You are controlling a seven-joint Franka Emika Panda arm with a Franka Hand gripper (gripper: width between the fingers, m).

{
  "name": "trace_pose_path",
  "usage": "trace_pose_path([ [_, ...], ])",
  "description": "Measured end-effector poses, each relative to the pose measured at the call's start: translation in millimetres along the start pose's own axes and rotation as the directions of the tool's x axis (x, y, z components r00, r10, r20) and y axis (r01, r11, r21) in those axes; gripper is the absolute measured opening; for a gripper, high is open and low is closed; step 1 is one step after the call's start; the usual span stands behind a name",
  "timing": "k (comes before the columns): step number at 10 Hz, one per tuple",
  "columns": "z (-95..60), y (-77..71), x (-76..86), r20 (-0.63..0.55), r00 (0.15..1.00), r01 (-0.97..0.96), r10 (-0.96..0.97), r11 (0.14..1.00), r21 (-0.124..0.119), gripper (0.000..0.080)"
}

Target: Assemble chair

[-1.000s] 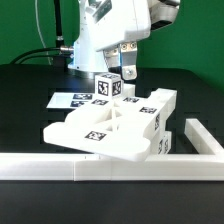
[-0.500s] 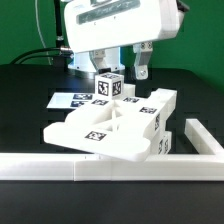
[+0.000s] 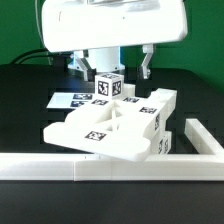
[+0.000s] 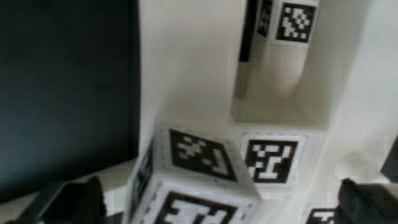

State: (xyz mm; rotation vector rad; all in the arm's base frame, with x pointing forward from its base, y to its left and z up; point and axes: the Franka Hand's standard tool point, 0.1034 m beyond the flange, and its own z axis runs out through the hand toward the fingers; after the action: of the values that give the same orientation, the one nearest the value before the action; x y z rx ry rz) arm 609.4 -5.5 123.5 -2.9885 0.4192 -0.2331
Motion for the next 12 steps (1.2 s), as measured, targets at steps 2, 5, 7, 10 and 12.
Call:
trace_pose_path([
  [2,-0.3,2.9,-0.6,0.015,0.981,0.193,-0.193,0.981,-0.011,0.0649],
  [5,-1.8,13.1,2.6,0.024,0.929,0.371,-0.37,0.929,-0.014,0.0649],
  [7,-1.7,14.3,2.8,0.026,0.891,0.453,-0.453,0.891,-0.012,0.0649],
  [10,0.0,9.3,1.0,0.053,0.702,0.712,-0.71,0.702,-0.015,0.0649],
  [12,-0.4,9.6,1.8,0.06,0.62,0.784,-0.782,0.62,-0.015,0.0649],
])
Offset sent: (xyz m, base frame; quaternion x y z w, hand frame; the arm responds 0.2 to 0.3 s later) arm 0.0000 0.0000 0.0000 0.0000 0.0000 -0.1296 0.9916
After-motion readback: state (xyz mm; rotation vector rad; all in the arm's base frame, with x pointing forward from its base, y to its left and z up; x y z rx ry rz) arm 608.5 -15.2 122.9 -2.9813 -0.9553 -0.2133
